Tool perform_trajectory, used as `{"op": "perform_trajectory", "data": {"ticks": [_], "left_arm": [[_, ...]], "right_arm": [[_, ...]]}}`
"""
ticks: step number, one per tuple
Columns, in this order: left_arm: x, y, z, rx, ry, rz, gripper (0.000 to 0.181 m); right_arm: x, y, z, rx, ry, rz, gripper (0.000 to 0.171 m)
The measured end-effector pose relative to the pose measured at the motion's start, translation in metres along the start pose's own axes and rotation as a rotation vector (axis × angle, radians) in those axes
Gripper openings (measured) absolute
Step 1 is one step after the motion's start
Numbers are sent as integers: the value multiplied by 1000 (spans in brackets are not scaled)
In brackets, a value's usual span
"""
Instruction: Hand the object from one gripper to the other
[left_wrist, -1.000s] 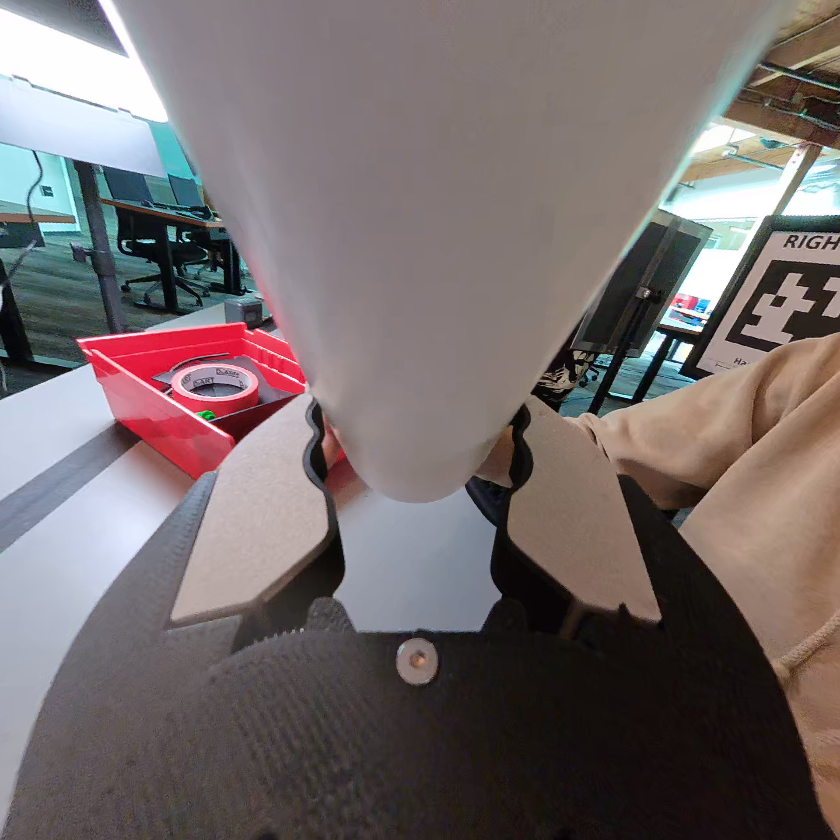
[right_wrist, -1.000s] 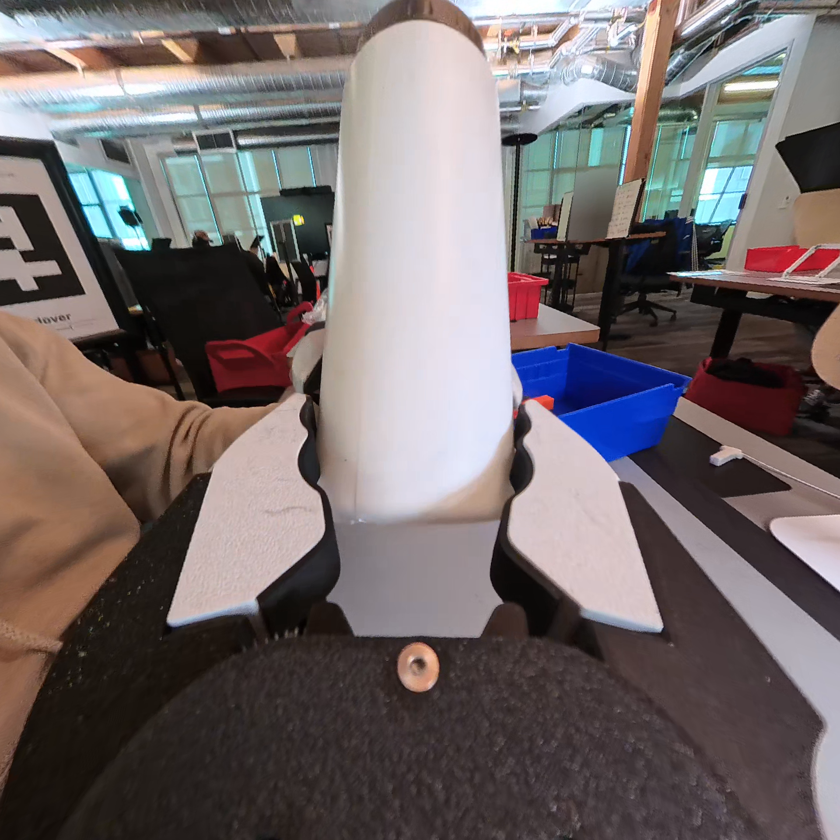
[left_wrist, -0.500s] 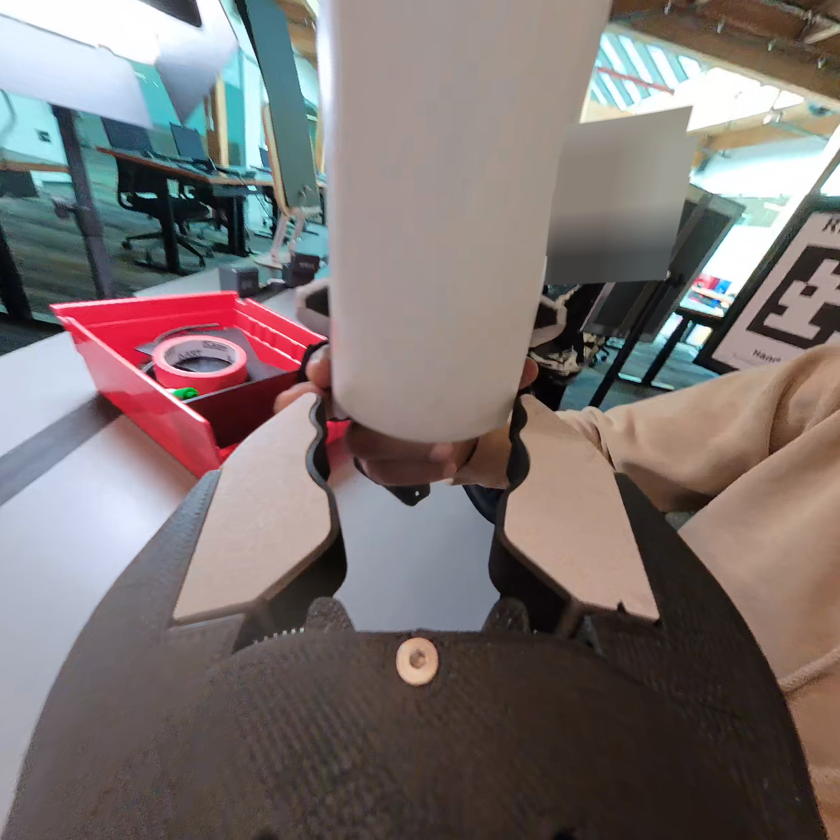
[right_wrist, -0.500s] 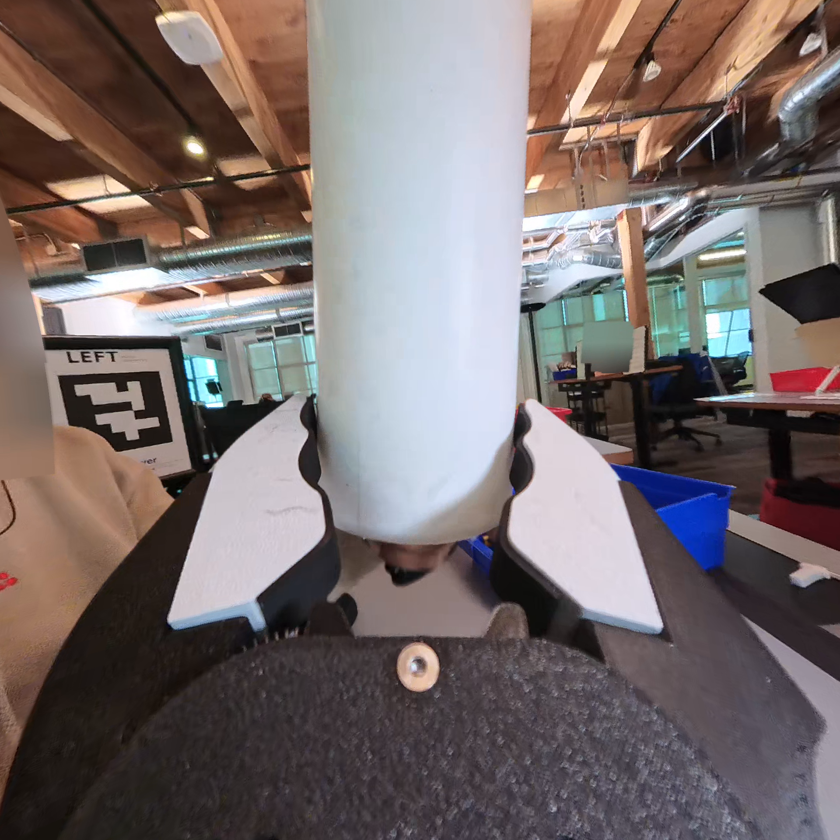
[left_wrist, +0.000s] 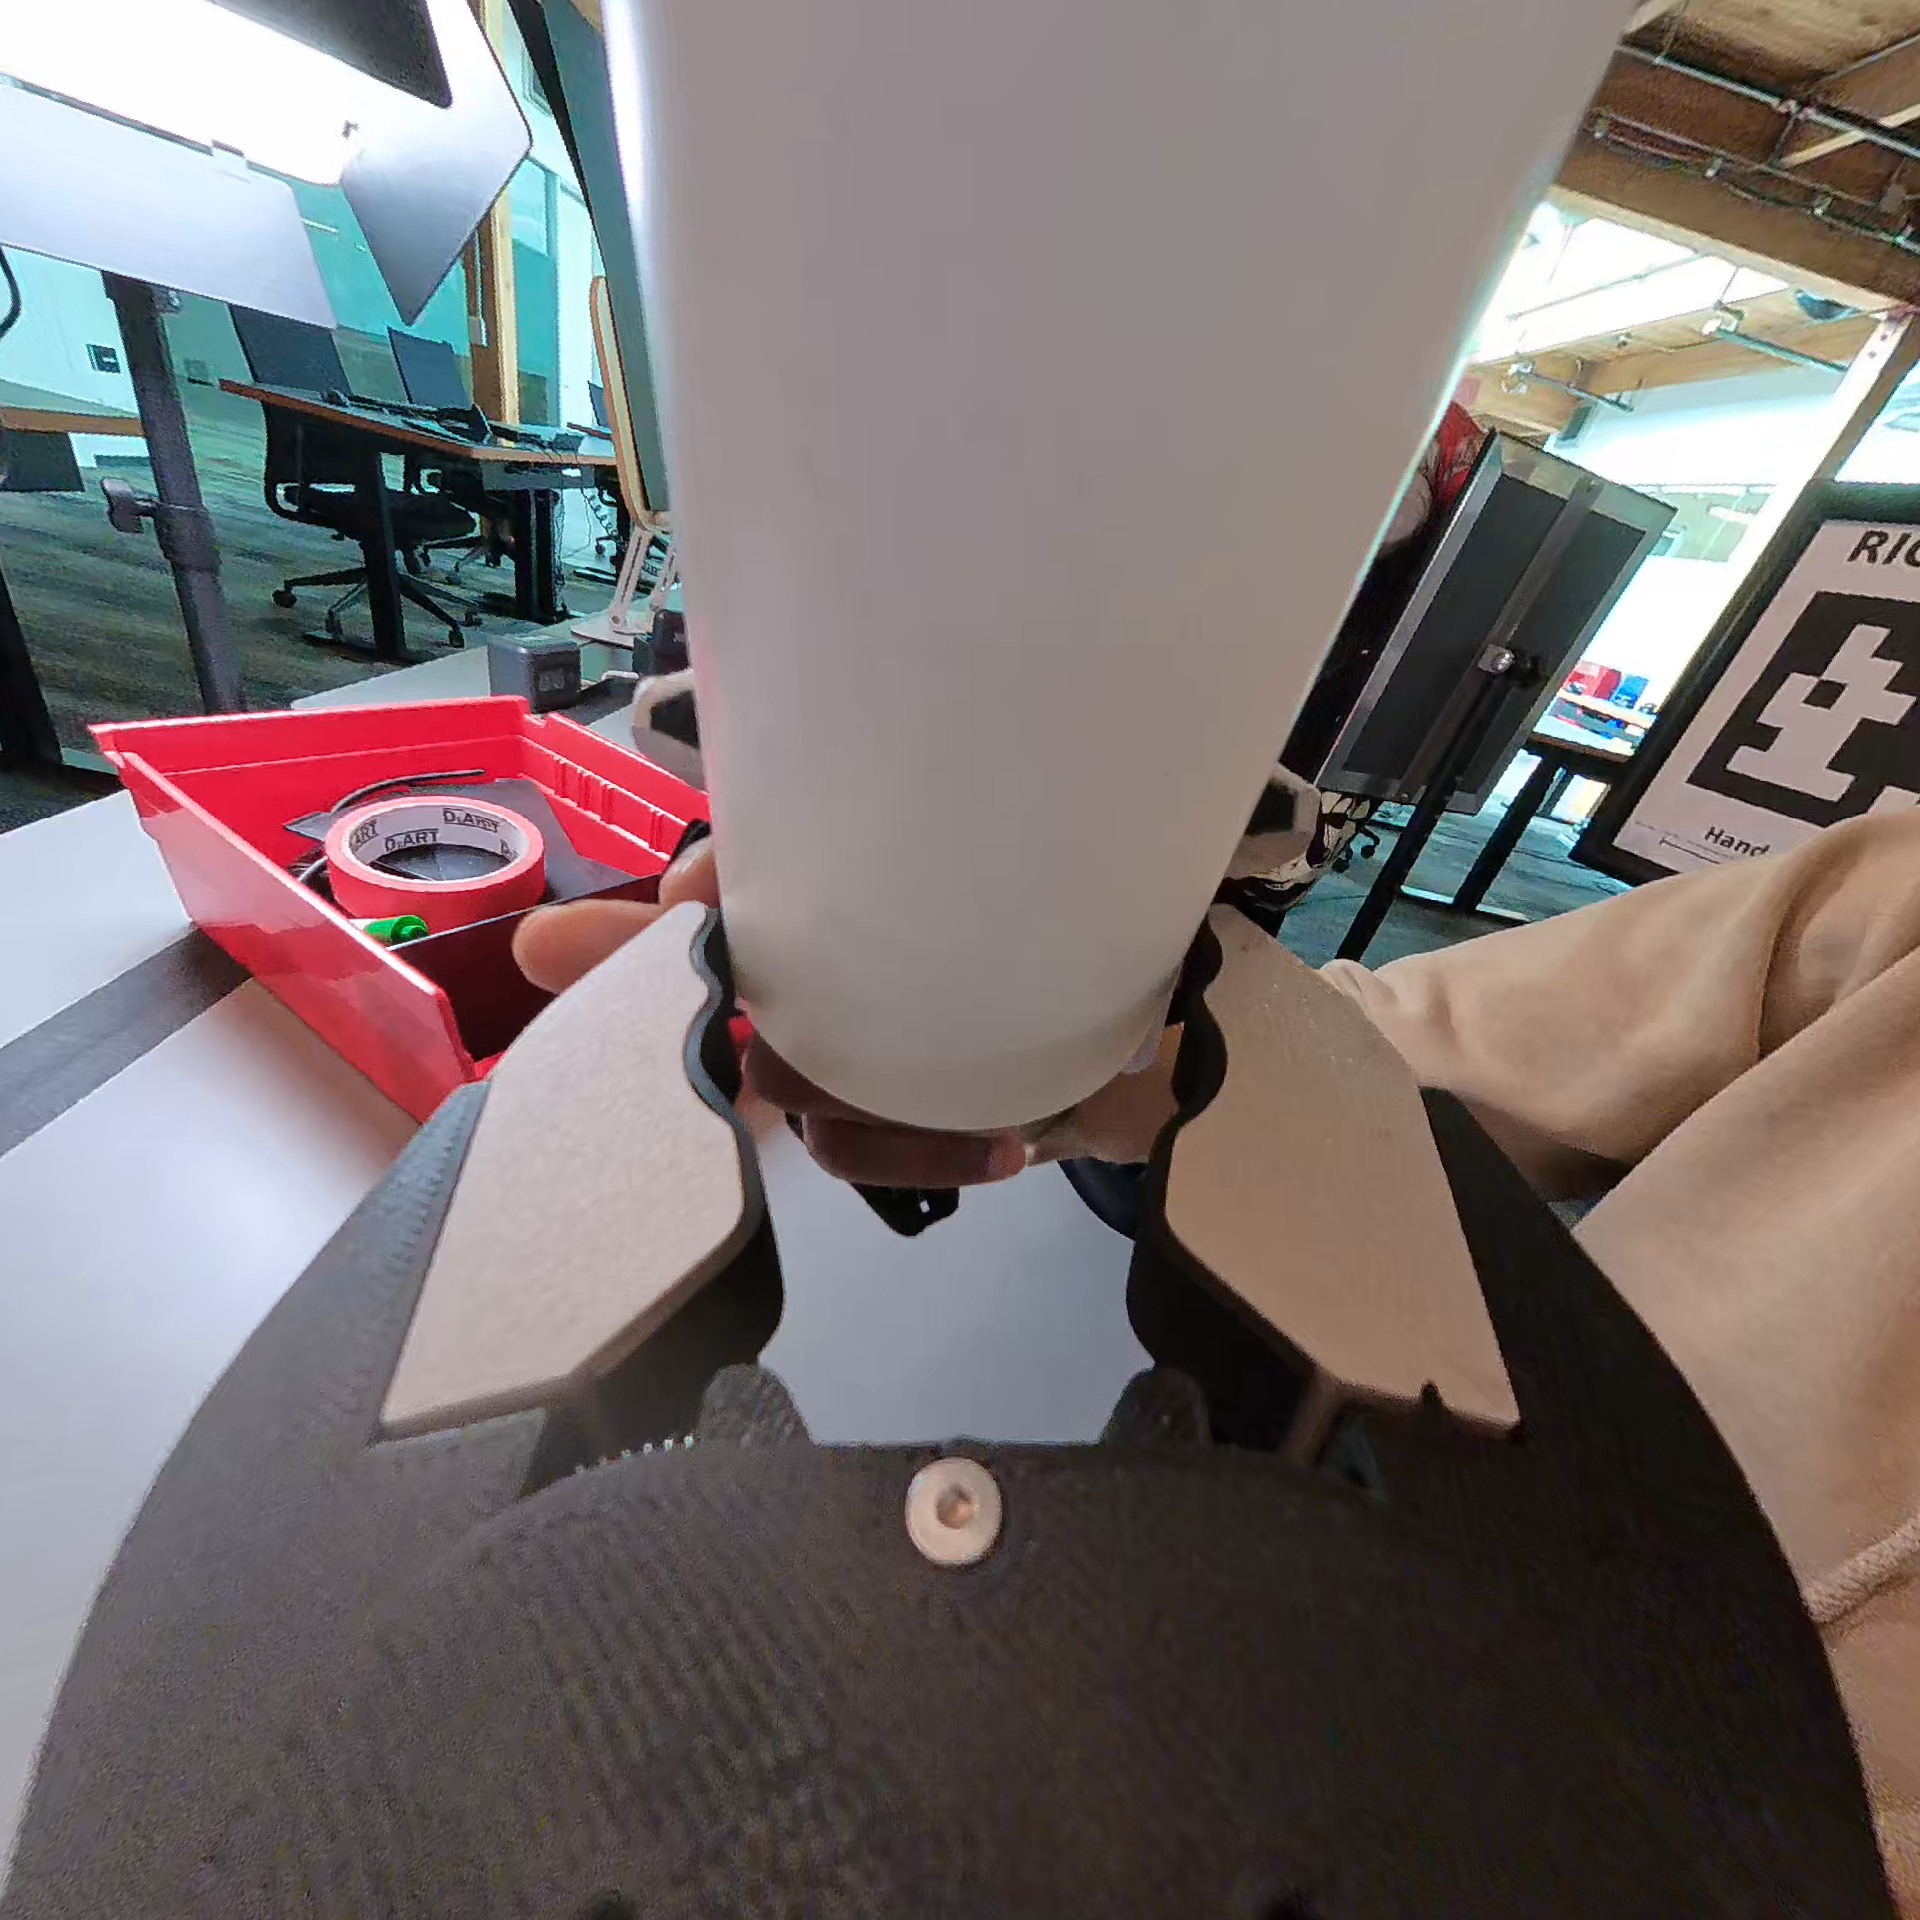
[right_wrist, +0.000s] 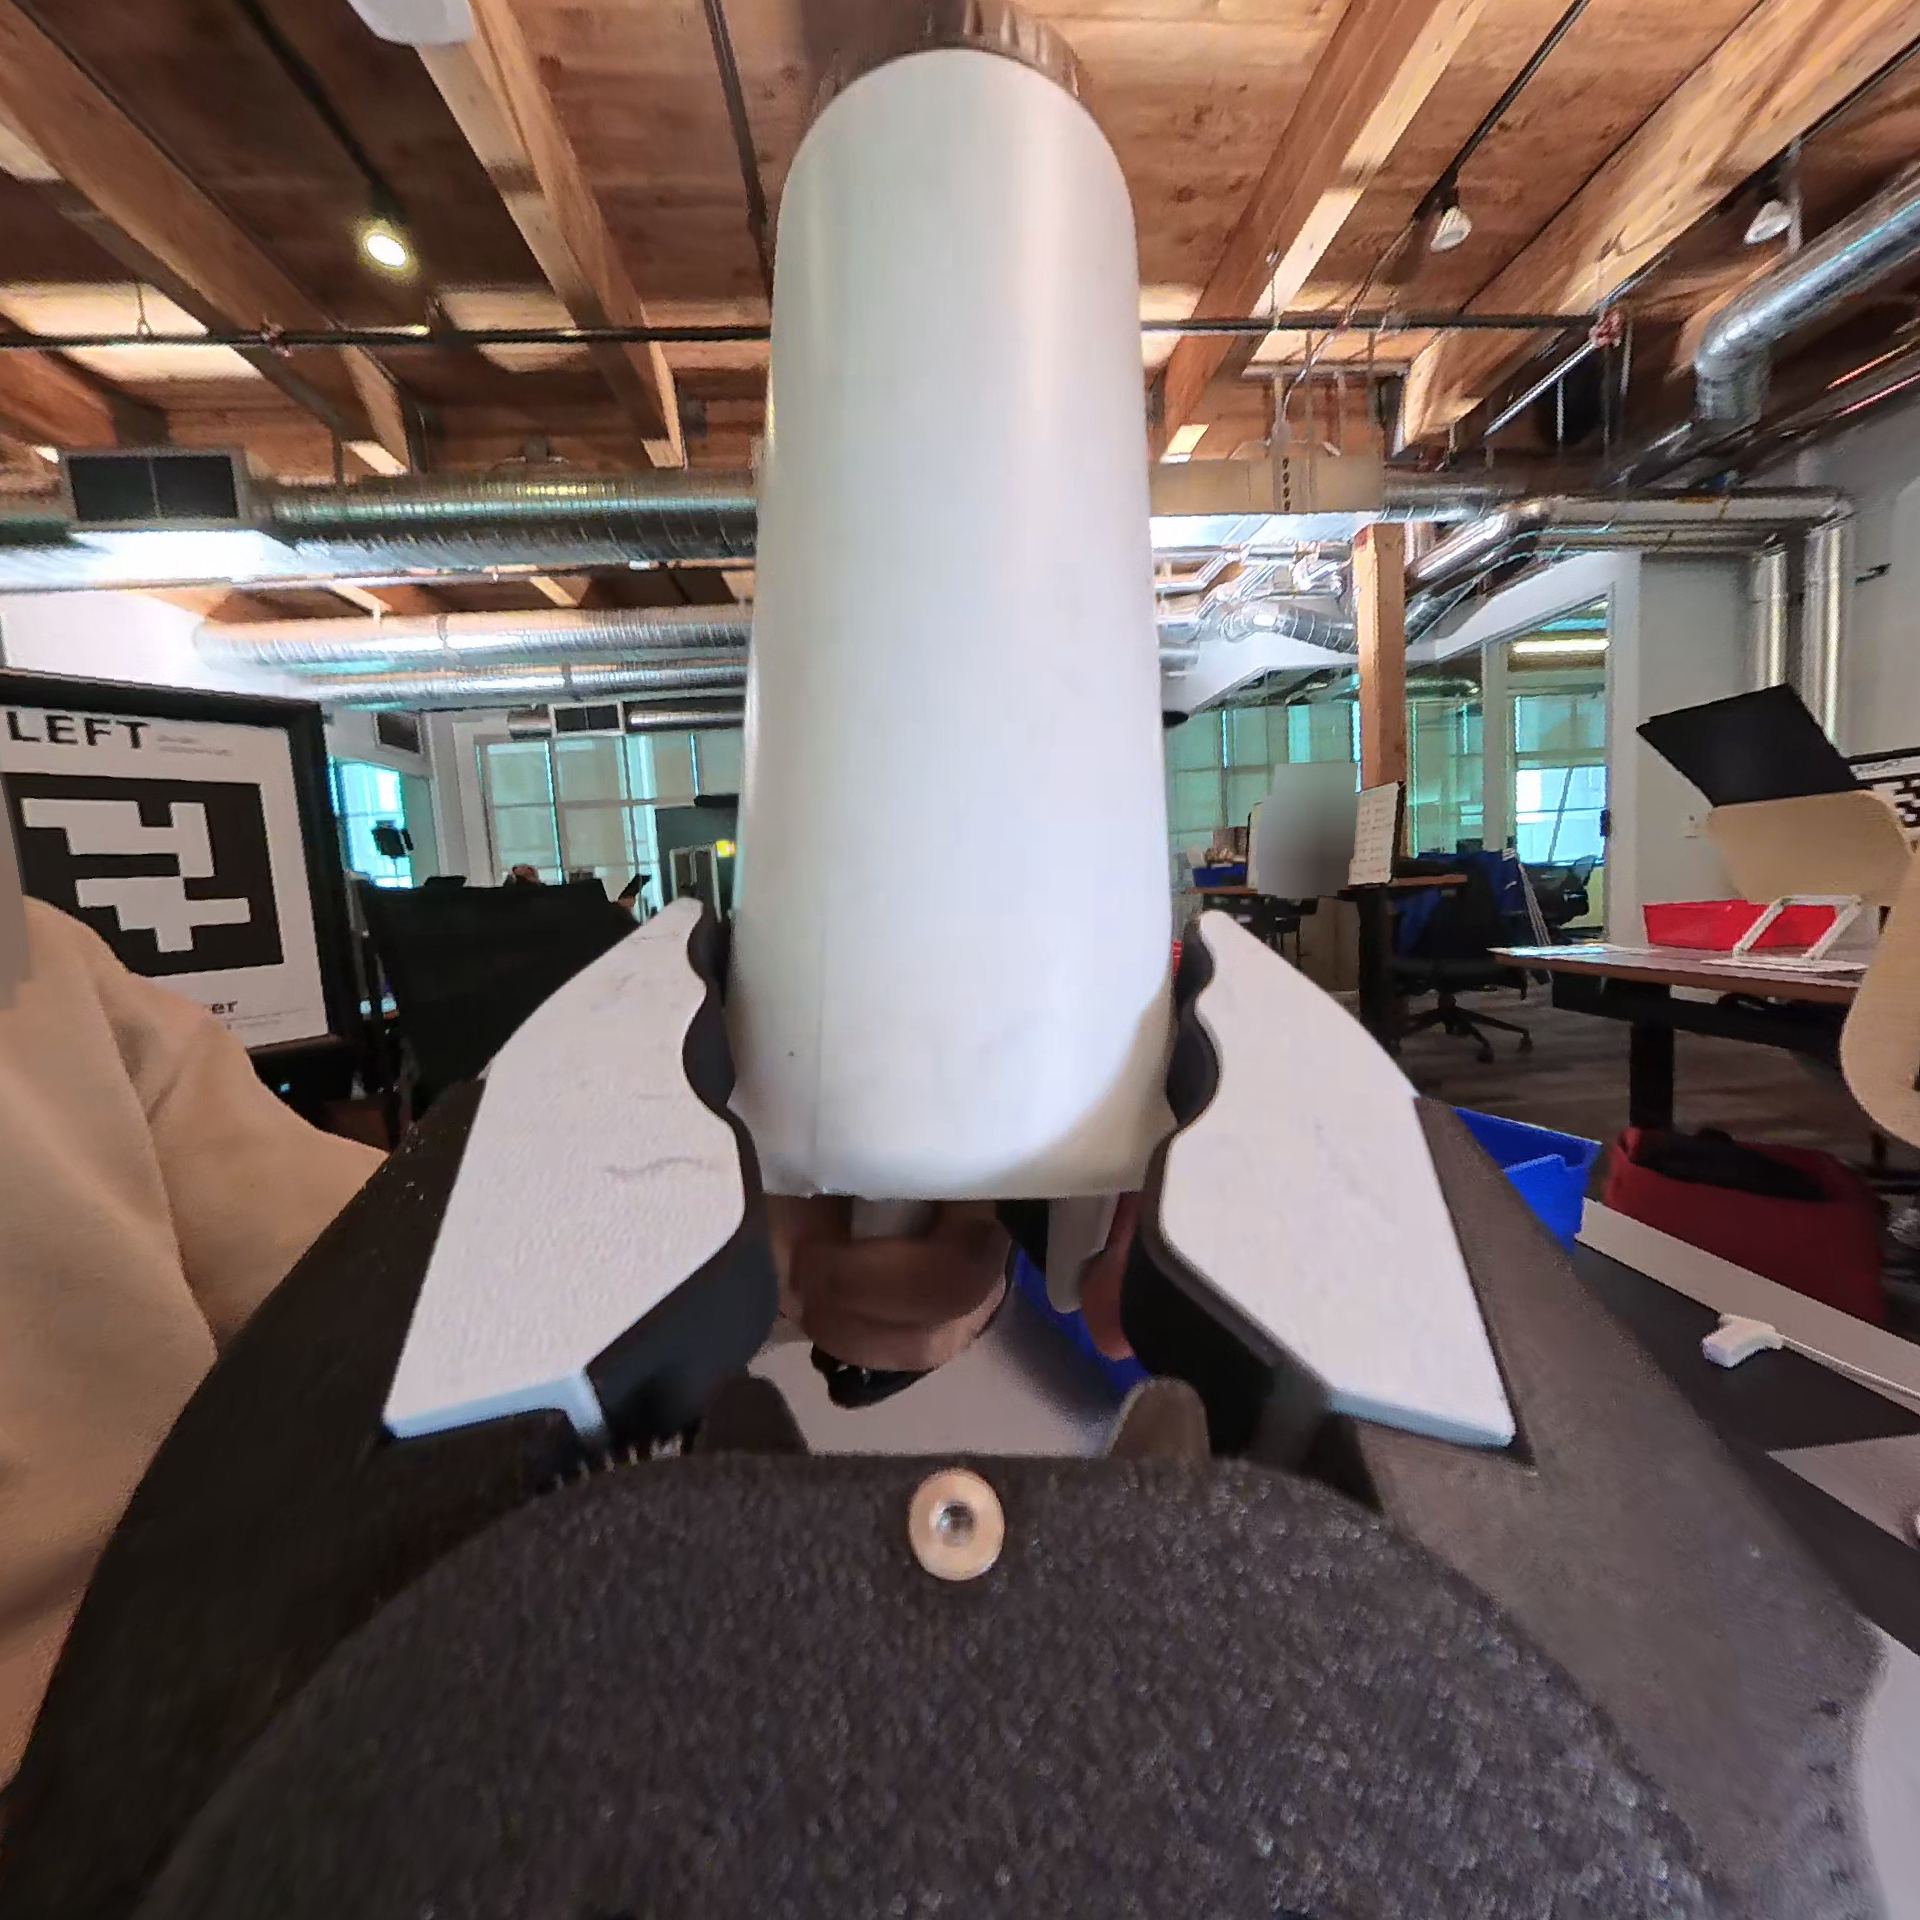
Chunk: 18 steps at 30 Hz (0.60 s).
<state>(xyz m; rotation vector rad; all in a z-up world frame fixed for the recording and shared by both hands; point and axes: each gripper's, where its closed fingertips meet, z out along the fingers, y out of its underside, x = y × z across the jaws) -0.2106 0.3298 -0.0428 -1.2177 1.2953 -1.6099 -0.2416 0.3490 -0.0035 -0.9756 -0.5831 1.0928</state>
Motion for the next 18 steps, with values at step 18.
{"op": "perform_trajectory", "data": {"ticks": [18], "left_arm": [[-23,45,-3,-195,-30,119,82]], "right_arm": [[20,-83,-38,-146,165,-162,81]]}}
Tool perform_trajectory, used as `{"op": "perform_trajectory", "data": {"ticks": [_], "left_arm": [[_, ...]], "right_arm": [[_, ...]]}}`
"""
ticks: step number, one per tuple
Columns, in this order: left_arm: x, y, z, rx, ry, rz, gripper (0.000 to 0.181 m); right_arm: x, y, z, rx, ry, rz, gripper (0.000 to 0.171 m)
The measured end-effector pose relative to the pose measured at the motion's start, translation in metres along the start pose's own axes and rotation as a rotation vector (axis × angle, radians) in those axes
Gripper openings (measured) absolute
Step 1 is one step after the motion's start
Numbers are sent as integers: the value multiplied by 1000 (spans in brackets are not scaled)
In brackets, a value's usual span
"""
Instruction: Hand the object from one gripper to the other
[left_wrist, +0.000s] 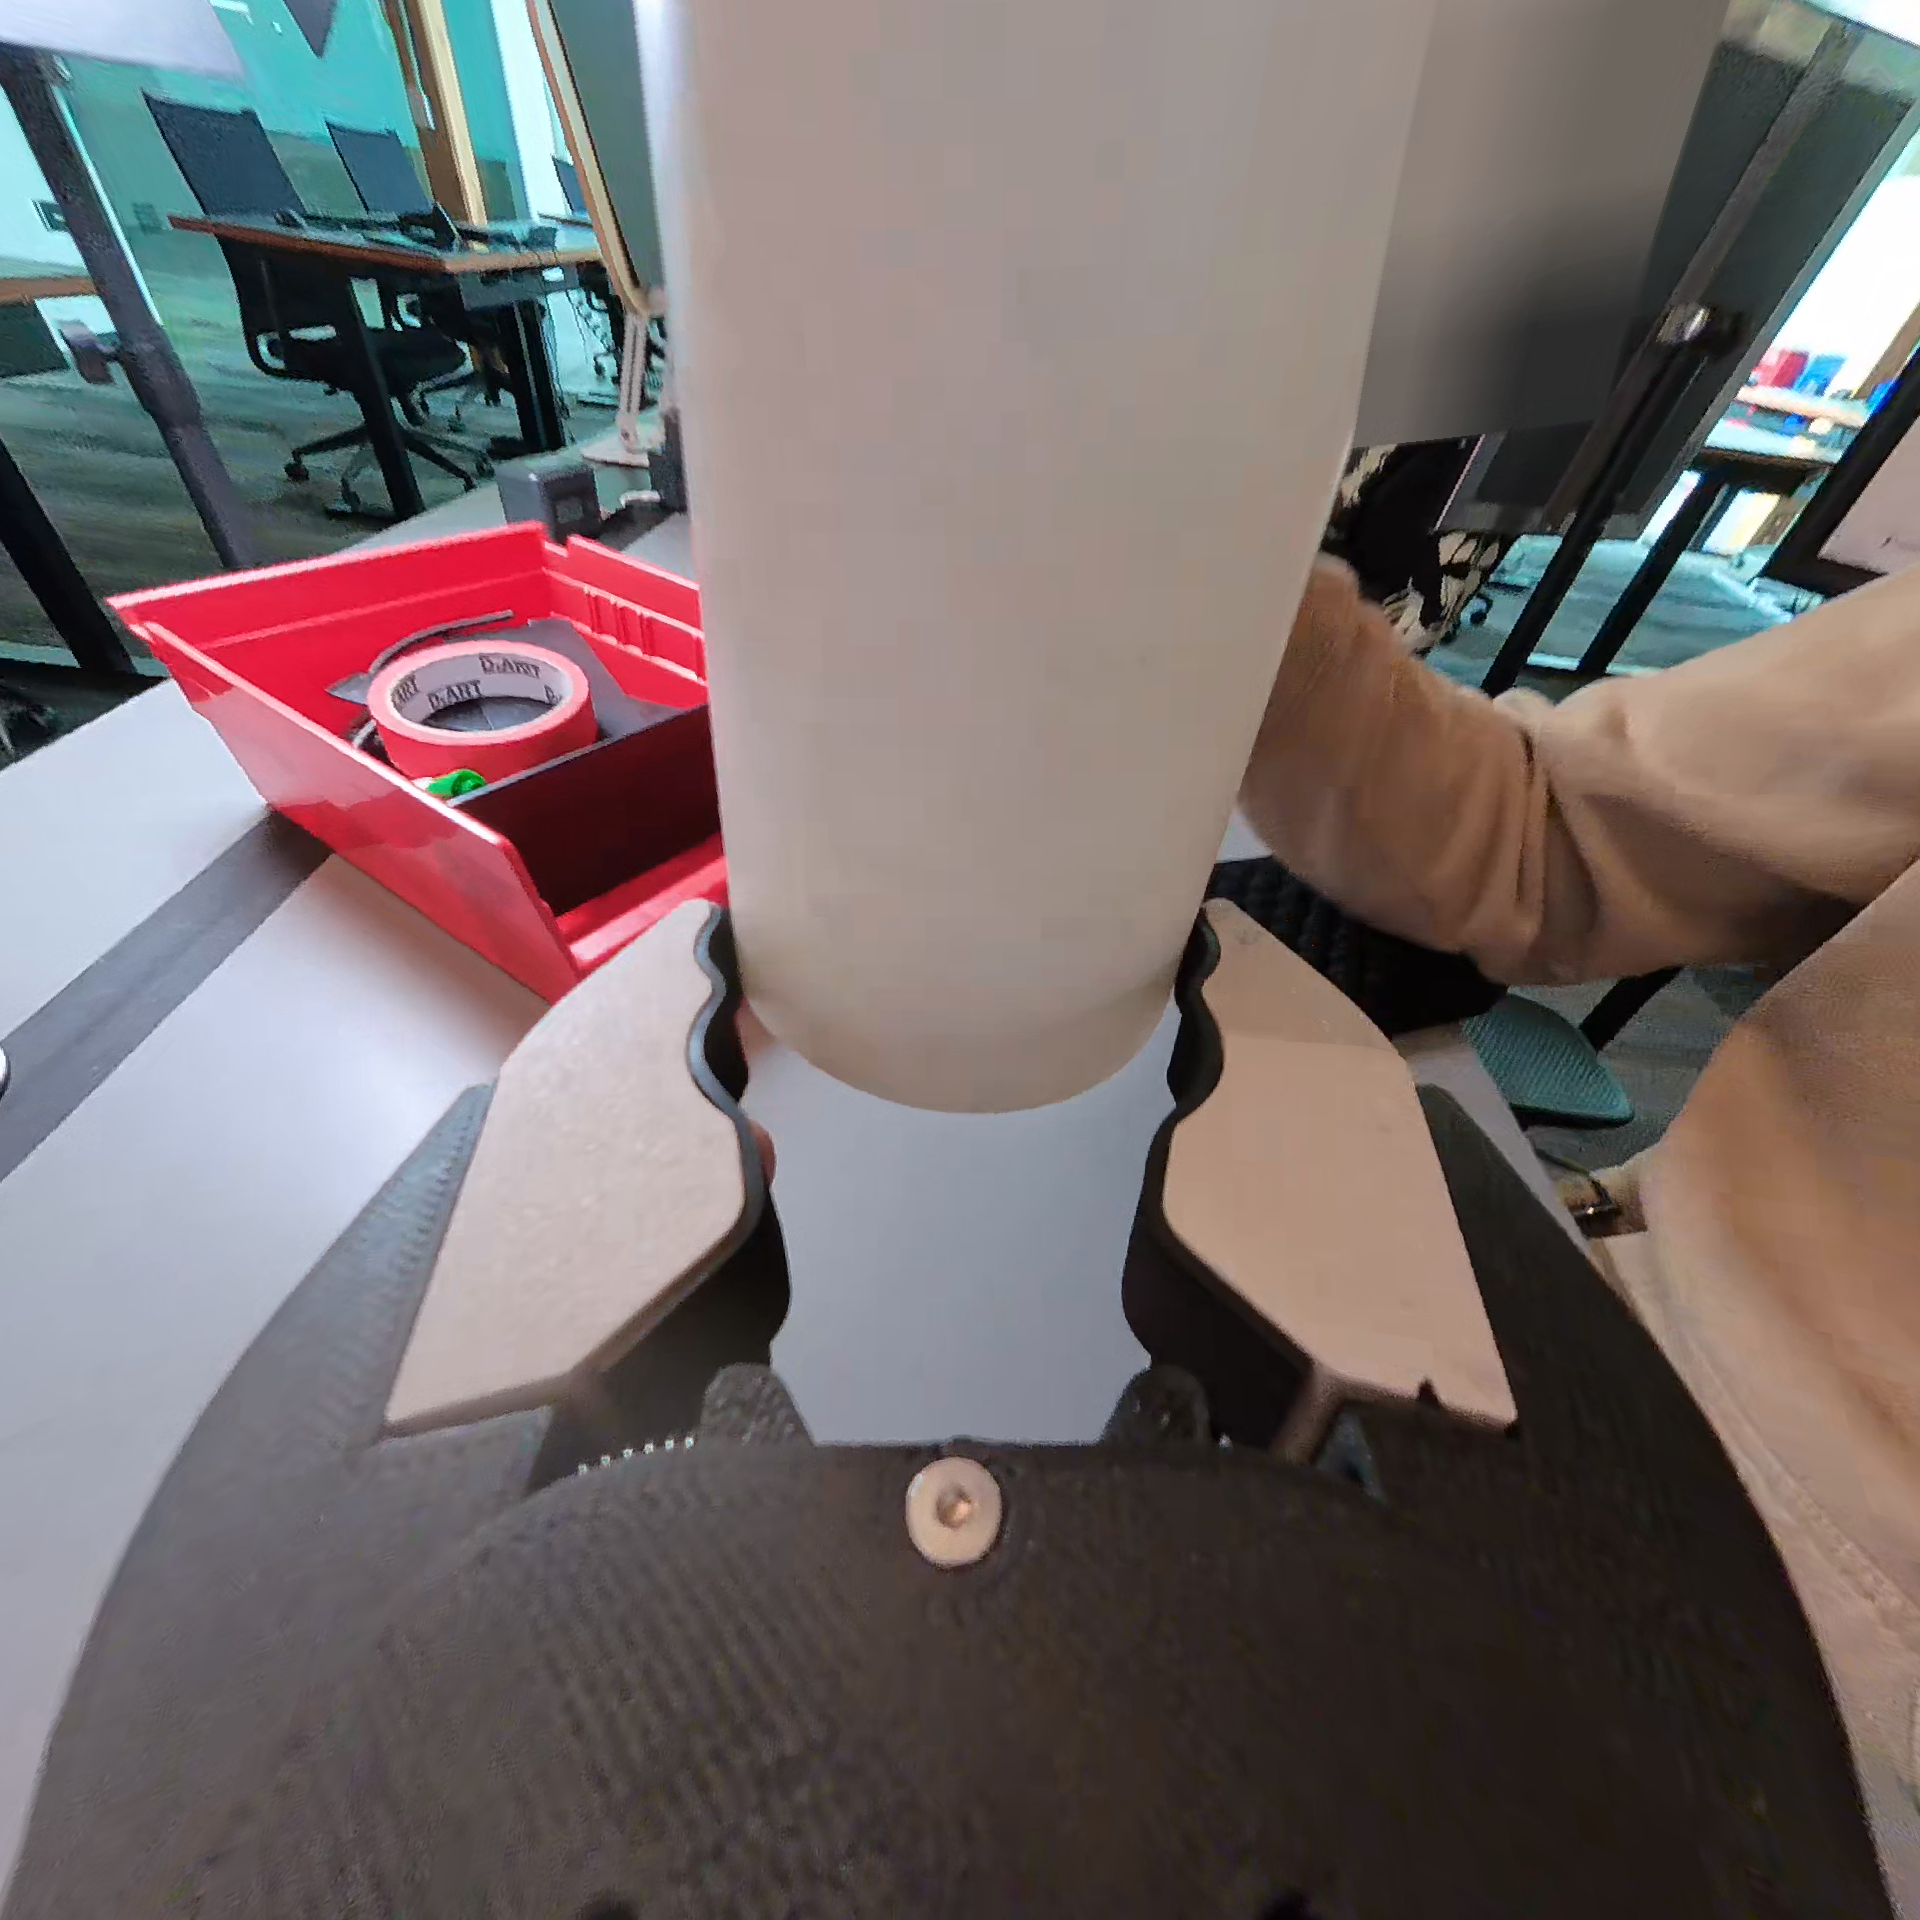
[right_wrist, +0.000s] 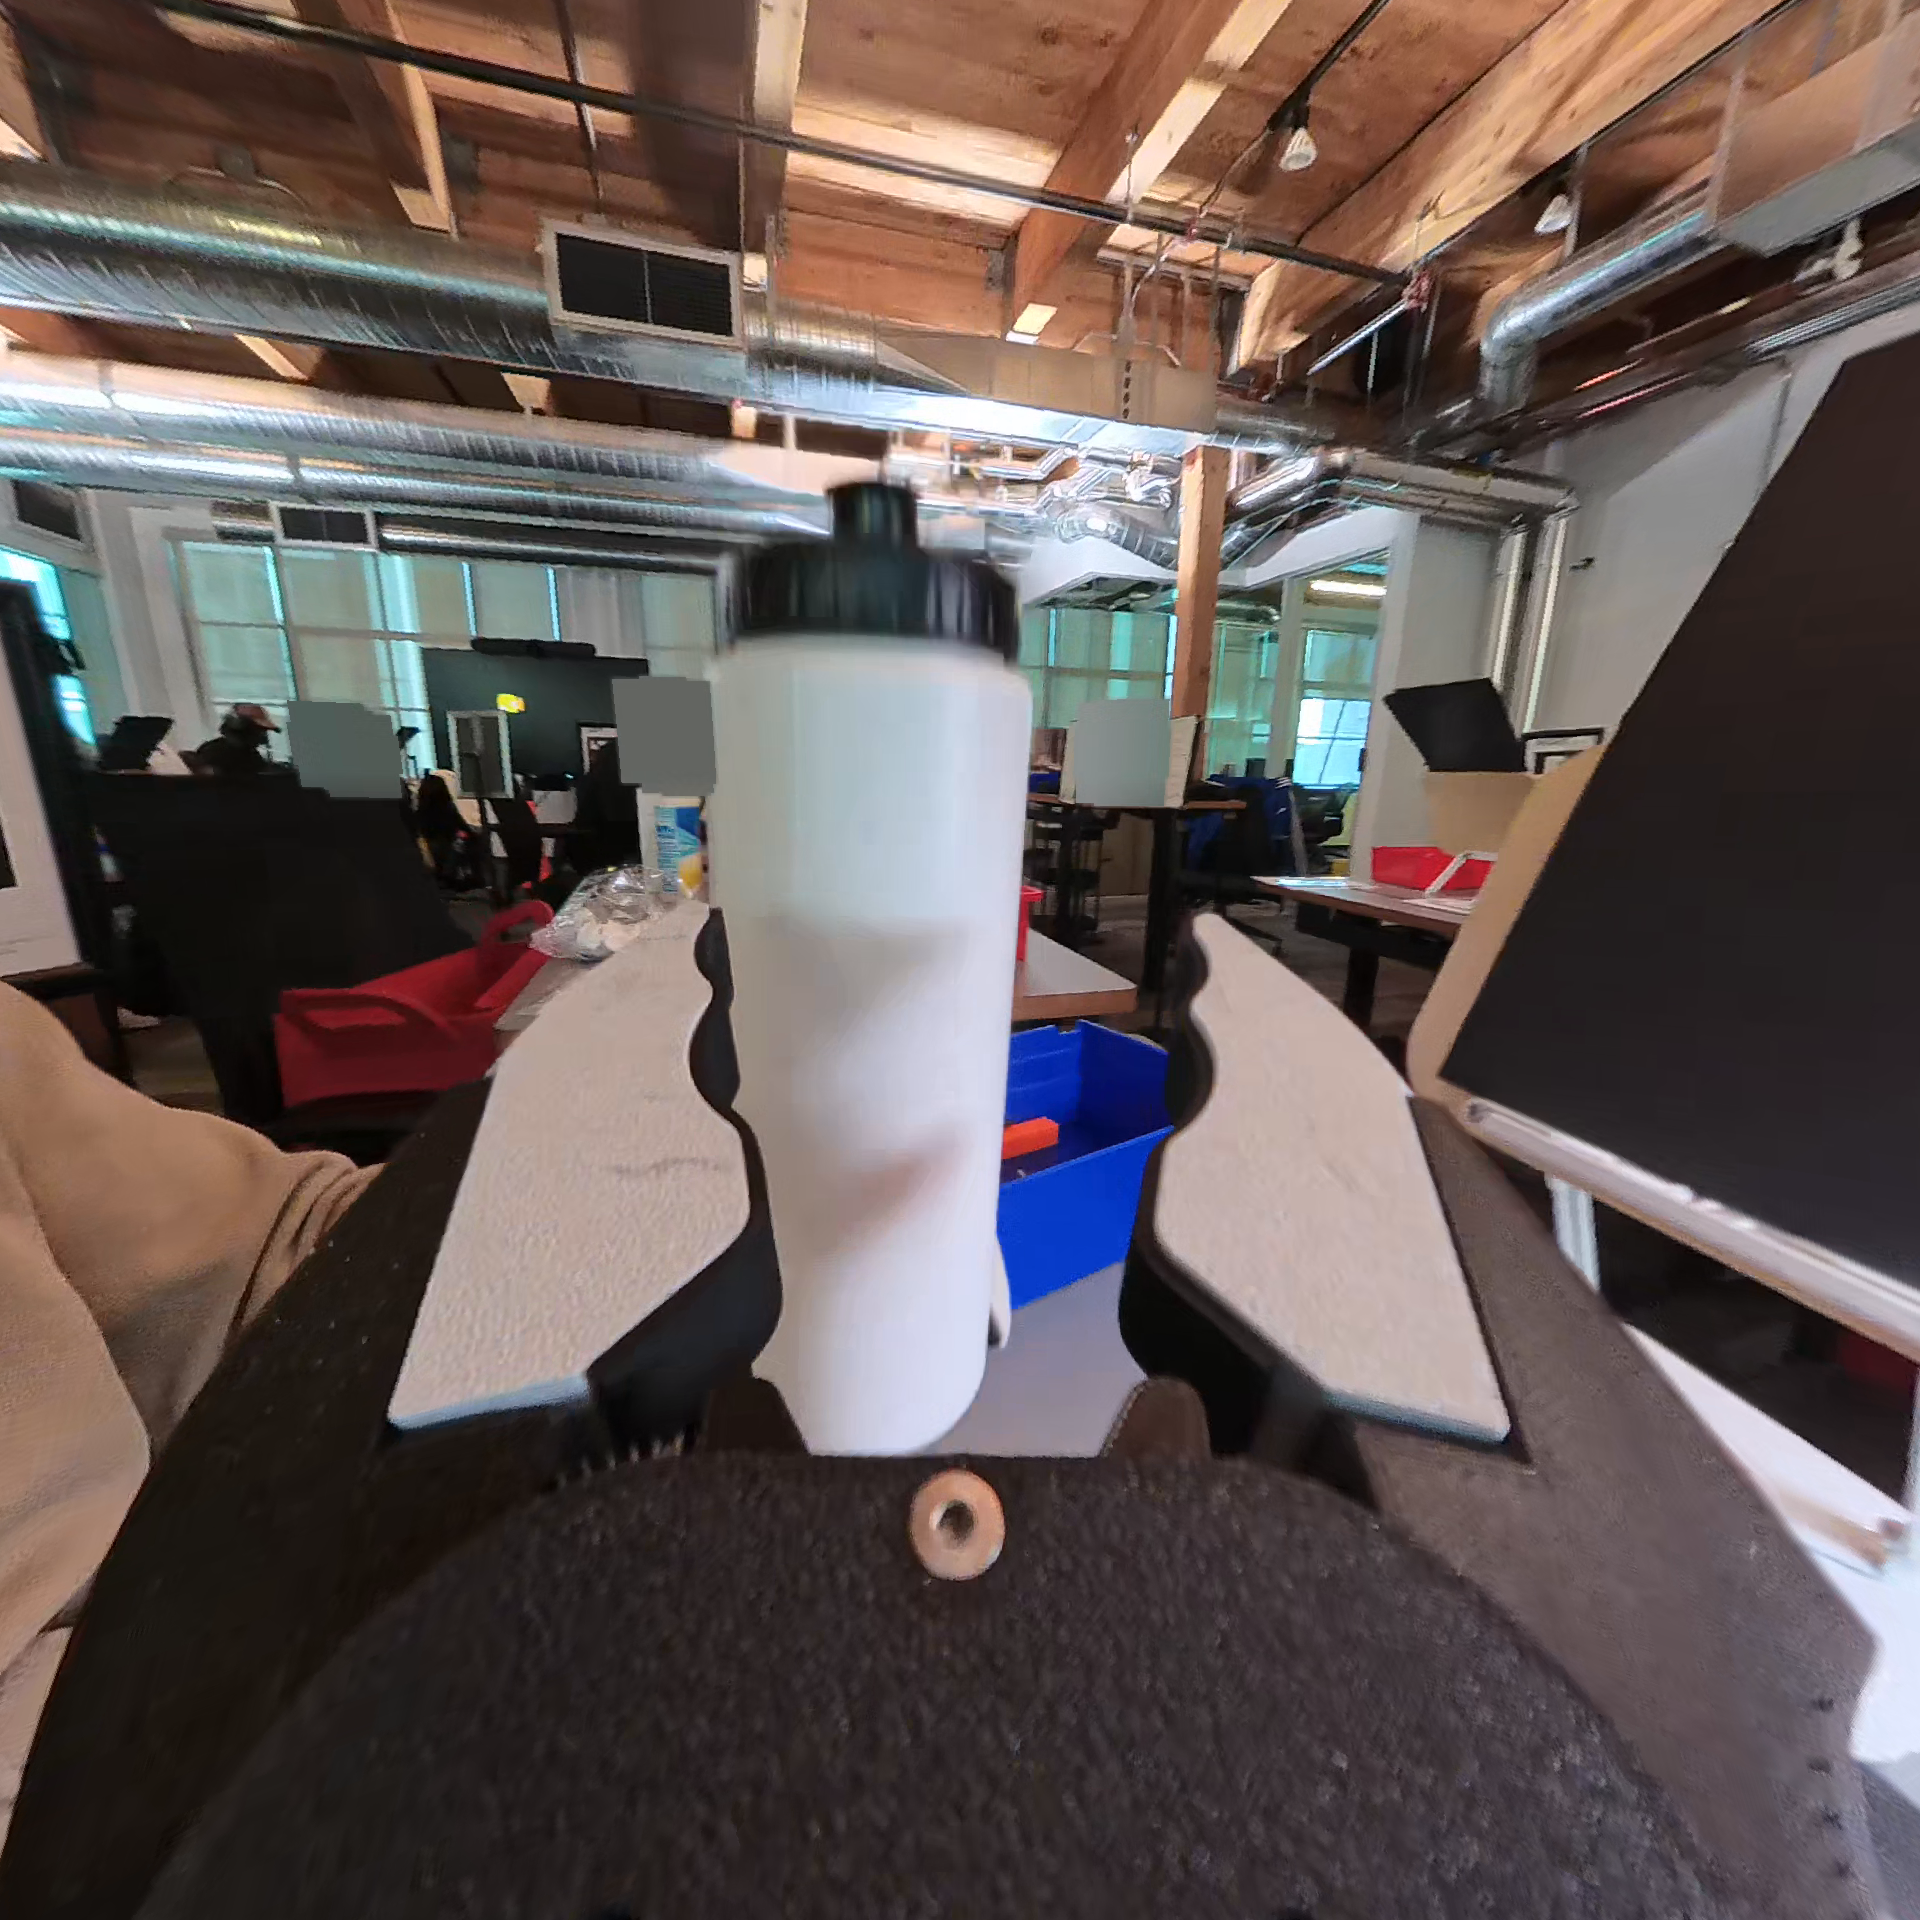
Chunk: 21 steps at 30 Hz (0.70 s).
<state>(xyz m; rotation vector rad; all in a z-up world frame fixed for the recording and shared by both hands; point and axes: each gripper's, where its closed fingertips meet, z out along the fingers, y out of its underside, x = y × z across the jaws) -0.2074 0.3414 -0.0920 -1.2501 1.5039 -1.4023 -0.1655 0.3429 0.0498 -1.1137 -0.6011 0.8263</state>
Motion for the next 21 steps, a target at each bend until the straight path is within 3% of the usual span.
{"op": "perform_trajectory", "data": {"ticks": [4,10,14,16,21], "left_arm": [[3,25,19,-77,16,18,82],[1,48,29,-156,-6,46,82],[-1,36,16,-120,-2,29,84],[0,12,6,-34,-16,5,85],[15,-26,0,22,-95,118,94]], "right_arm": [[-8,-24,-10,-37,27,-45,78],[-15,9,-1,-263,16,-45,78],[-16,5,-1,-227,3,-44,77],[-18,8,4,-213,1,-43,77],[-41,47,34,-260,-75,-76,77]]}}
